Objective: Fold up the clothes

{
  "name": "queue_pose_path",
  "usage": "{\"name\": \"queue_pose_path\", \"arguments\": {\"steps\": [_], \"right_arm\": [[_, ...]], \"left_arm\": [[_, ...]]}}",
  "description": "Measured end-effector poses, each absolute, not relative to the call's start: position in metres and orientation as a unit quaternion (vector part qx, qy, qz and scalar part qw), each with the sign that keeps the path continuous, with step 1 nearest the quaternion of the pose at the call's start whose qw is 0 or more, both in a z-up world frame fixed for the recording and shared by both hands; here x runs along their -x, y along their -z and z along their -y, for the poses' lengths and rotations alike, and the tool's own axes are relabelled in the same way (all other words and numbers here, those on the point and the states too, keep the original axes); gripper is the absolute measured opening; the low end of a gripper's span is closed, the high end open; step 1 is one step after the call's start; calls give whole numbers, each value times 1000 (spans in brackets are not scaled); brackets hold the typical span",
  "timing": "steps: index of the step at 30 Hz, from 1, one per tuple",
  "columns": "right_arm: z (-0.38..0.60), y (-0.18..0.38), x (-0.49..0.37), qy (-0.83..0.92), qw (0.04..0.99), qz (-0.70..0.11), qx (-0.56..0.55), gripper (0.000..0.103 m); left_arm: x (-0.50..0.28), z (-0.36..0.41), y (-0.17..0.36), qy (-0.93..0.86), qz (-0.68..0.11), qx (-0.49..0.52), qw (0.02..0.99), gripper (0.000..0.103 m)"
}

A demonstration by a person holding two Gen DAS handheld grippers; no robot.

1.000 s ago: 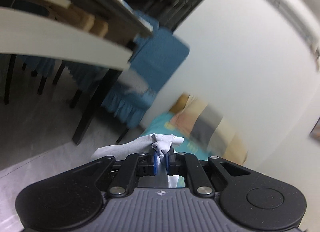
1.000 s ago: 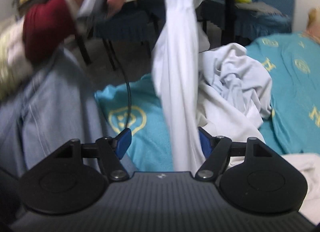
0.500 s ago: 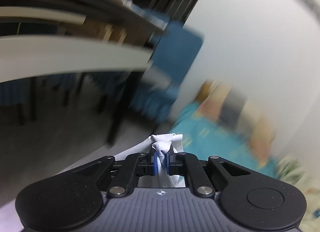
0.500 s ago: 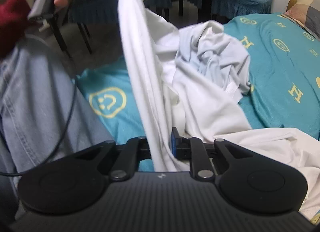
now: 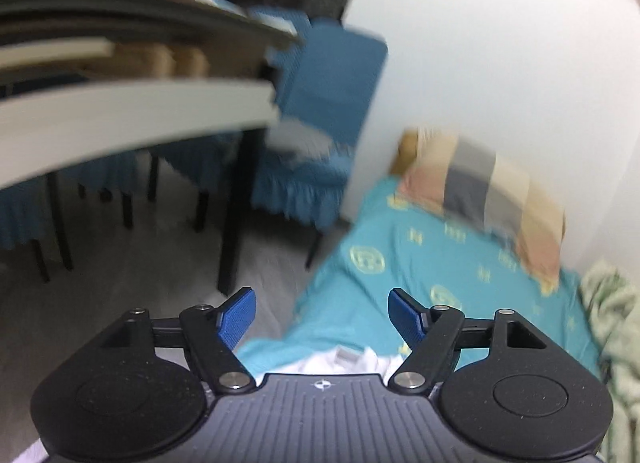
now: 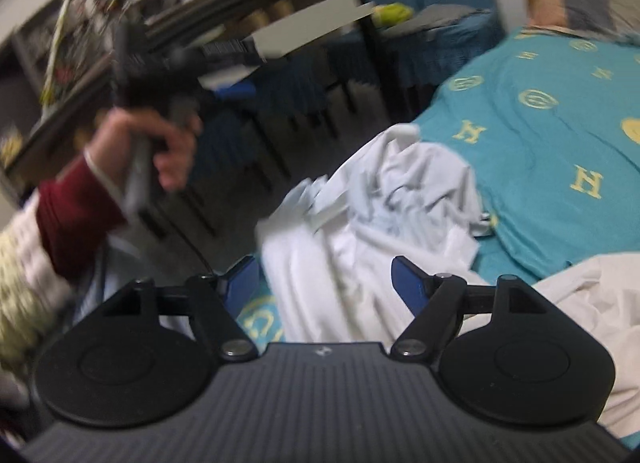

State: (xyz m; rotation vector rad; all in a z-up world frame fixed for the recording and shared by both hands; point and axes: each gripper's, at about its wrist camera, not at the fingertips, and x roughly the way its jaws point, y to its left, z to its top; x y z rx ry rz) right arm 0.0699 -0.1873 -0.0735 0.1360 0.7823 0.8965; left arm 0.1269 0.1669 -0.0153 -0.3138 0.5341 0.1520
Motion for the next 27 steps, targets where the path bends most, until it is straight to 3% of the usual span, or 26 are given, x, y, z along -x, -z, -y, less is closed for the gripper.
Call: {"name": "queue_pose_path", "arguments": {"steps": [4,11,15,18,19,27], "right_arm": [[203,85,-89,-380,832,-389,-112,75],[226,113,-116,-342,812,-427,-203,77],[228,120,-122,-343,801,-435,-228,77],[227,121,-122,-341,803,-435,-224,77],[227,120,-121,-340,805,-433,-222,77],[222,116,-118,-329,832,-403,-196,77]], "left_arm": [[-189,-159,62,-71,-344,138,926,61],[-241,-163,129,-59,-439,127,887,56],[-247,-160,142,-36,-445,134,885,53],[-250,-160,151,-48,-454,131,880,13],[-251,-159,150,-50,-451,134,881,9],[-205,-154,72,-22,-330,184,926,6]]}}
